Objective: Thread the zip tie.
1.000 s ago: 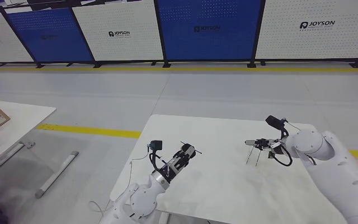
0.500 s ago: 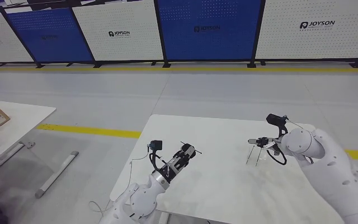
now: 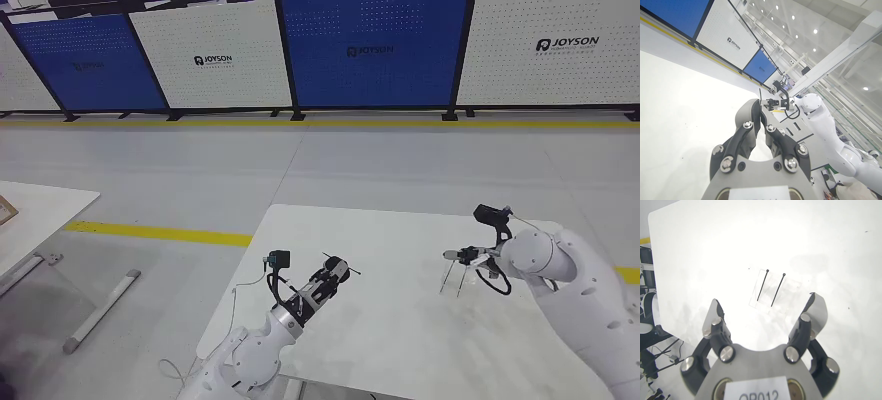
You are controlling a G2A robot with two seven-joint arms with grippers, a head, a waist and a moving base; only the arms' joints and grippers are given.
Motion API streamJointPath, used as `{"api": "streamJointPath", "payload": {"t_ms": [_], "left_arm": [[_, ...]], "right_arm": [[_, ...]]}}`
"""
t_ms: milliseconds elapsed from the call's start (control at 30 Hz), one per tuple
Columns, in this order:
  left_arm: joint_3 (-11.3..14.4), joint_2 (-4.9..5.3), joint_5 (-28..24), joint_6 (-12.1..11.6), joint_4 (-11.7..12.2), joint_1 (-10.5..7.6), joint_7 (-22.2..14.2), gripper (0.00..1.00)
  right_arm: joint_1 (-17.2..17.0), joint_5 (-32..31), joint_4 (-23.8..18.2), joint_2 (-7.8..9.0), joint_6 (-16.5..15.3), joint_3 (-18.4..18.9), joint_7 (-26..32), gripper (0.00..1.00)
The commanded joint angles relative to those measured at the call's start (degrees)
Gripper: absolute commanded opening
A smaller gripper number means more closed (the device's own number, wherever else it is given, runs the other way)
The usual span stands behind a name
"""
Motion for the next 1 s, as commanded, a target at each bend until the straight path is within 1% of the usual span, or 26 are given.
{"api": "streamJointPath", "payload": {"t_ms": [0, 67, 233, 300, 367, 433, 500, 600, 667, 733, 767, 833, 867, 933, 967], "left_arm": [[0.0, 0.0, 0.0, 0.0, 0.0, 0.0, 0.0, 0.0], [0.0, 0.0, 0.0, 0.0, 0.0, 0.0, 0.0, 0.0], [0.0, 0.0, 0.0, 0.0, 0.0, 0.0, 0.0, 0.0], [0.0, 0.0, 0.0, 0.0, 0.0, 0.0, 0.0, 0.0], [0.0, 0.0, 0.0, 0.0, 0.0, 0.0, 0.0, 0.0], [0.0, 0.0, 0.0, 0.0, 0.0, 0.0, 0.0, 0.0], [0.0, 0.0, 0.0, 0.0, 0.0, 0.0, 0.0, 0.0], [0.0, 0.0, 0.0, 0.0, 0.0, 0.0, 0.0, 0.0], [0.0, 0.0, 0.0, 0.0, 0.0, 0.0, 0.0, 0.0], [0.0, 0.0, 0.0, 0.0, 0.0, 0.0, 0.0, 0.0], [0.0, 0.0, 0.0, 0.0, 0.0, 0.0, 0.0, 0.0], [0.0, 0.0, 0.0, 0.0, 0.0, 0.0, 0.0, 0.0], [0.0, 0.0, 0.0, 0.0, 0.0, 0.0, 0.0, 0.0], [0.0, 0.0, 0.0, 0.0, 0.0, 0.0, 0.0, 0.0], [0.0, 0.0, 0.0, 0.0, 0.0, 0.0, 0.0, 0.0]], "right_arm": [[0.18, -0.18, 0.67, -0.08, 0.01, 0.01, 0.72, 0.41], [0.36, -0.34, 1.46, -0.17, 0.02, -0.02, 1.41, 0.33], [1.03, -0.4, 3.2, -0.58, -0.64, -0.29, 2.84, 0.31], [1.23, -0.61, 3.73, -0.84, -0.47, -0.73, 3.32, 0.28], [1.58, -0.57, 4.55, -1.2, -0.32, -1.22, 3.81, 0.27], [1.94, -0.59, 5.39, -1.54, -0.11, -1.67, 4.11, 0.3], [2.38, -0.81, 6.45, -1.97, 0.02, -2.3, 4.27, 0.31], [3.08, -0.61, 8.22, -2.63, -0.11, -3.01, 4.29, 0.31], [3.66, -0.3, 9.63, -3.16, -0.31, -3.49, 4.14, 0.27], [4.21, -0.08, 10.78, -3.62, -0.51, -3.92, 4.14, 0.27], [4.47, 0.02, 11.32, -3.85, -0.66, -4.14, 4.1, 0.29], [5.05, 0.19, 12.63, -4.41, -0.91, -4.69, 4.01, 0.25], [5.28, 0.28, 13.16, -4.66, -0.99, -4.94, 4.03, 0.25], [5.85, 0.26, 14.34, -5.25, -1.02, -5.59, 4.01, 0.29], [6.05, 0.3, 14.86, -5.51, -1.03, -5.84, 3.98, 0.27]]}}
